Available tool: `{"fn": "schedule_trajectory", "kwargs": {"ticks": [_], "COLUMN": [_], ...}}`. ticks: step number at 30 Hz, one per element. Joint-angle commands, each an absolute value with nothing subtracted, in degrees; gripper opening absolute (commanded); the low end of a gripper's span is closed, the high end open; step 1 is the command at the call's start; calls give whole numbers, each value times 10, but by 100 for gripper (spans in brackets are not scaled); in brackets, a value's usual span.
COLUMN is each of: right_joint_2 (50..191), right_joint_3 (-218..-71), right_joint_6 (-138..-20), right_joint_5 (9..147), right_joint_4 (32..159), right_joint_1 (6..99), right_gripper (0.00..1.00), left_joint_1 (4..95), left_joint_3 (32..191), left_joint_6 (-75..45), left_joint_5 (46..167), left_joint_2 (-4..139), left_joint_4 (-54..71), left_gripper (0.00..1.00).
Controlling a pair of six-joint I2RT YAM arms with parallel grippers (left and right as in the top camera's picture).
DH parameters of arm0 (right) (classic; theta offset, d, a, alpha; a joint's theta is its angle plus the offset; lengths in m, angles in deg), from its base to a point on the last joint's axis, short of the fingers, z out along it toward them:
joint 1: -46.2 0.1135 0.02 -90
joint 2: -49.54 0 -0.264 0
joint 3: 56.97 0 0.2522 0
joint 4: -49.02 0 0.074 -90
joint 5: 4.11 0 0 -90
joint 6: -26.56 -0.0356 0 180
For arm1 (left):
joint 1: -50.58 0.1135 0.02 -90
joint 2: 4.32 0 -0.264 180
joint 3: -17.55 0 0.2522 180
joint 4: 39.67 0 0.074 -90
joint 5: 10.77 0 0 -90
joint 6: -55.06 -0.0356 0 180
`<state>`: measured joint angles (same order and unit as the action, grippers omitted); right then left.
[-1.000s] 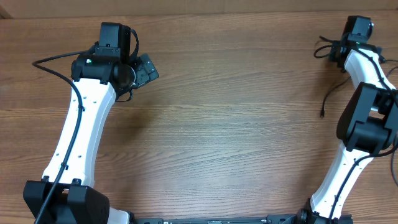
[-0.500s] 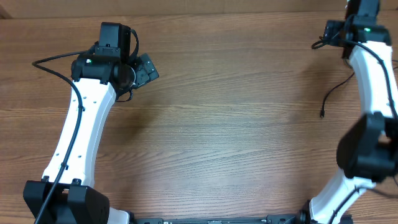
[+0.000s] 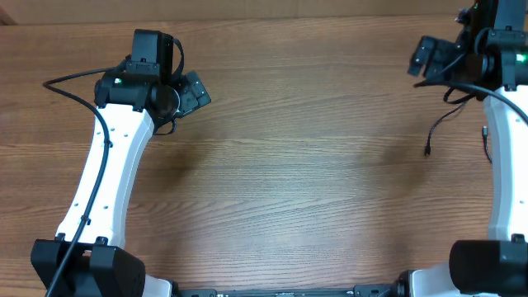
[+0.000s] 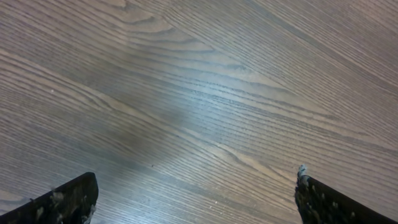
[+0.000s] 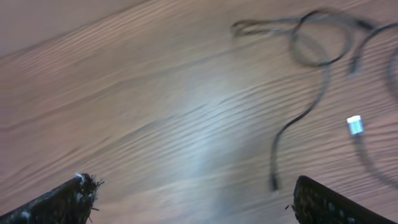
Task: Untangle cables
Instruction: 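Release the cable at the right edge and raise the right gripper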
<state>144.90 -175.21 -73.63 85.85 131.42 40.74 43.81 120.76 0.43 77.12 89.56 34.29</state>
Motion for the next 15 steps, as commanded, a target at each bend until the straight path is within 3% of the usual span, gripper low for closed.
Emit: {"fn": "schedule_trajectory", "kwargs": {"ticks": [1, 15], "right_joint_2": [1439, 1439], "right_joint_3": [-1759, -1758], "right_joint_6": [-759, -758], "right_joint_5": [771, 736], "right_joint_4": [1330, 1340], "right_joint_1": [409, 409], "right_gripper": [100, 100], "left_joint_1": [434, 434], "left_joint_3": [1214, 1214], "left_joint_6": [-3, -3], "left_joint_5": [774, 774], "left_joint_2": [892, 892], "left_joint_4": [342, 342], "left_gripper": [100, 100]}}
